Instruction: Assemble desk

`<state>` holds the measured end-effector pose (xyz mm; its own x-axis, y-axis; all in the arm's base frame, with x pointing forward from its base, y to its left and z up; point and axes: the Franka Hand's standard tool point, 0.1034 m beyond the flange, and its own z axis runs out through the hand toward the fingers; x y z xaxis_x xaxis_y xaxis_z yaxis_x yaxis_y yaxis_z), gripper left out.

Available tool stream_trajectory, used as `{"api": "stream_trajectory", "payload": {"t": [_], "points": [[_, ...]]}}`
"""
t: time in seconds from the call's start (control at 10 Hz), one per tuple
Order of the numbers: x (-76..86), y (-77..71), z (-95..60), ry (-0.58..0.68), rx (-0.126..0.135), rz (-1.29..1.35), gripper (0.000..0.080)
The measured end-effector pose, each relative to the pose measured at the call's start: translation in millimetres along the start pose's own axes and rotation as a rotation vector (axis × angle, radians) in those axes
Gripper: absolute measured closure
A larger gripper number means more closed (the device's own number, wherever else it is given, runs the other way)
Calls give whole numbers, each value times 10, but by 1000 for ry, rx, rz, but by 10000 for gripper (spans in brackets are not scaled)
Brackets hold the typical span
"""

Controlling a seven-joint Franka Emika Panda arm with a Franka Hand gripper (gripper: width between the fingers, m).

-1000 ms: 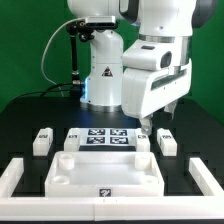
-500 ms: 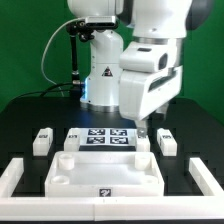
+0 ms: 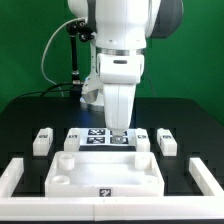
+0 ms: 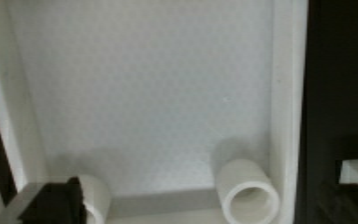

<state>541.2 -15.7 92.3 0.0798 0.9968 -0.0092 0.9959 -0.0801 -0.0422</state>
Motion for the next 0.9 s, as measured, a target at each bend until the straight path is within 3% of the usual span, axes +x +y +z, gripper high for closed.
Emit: {"api": "stream_trajectory", "payload": {"t": [0.2, 0.5, 0.7, 0.9], "points": [[-22, -26, 51, 2, -3, -15, 150], [-188, -418, 513, 18, -21, -53, 150], [-257, -561, 810, 31, -23, -31, 150], [-302, -555, 854, 33, -17, -19, 150]]}}
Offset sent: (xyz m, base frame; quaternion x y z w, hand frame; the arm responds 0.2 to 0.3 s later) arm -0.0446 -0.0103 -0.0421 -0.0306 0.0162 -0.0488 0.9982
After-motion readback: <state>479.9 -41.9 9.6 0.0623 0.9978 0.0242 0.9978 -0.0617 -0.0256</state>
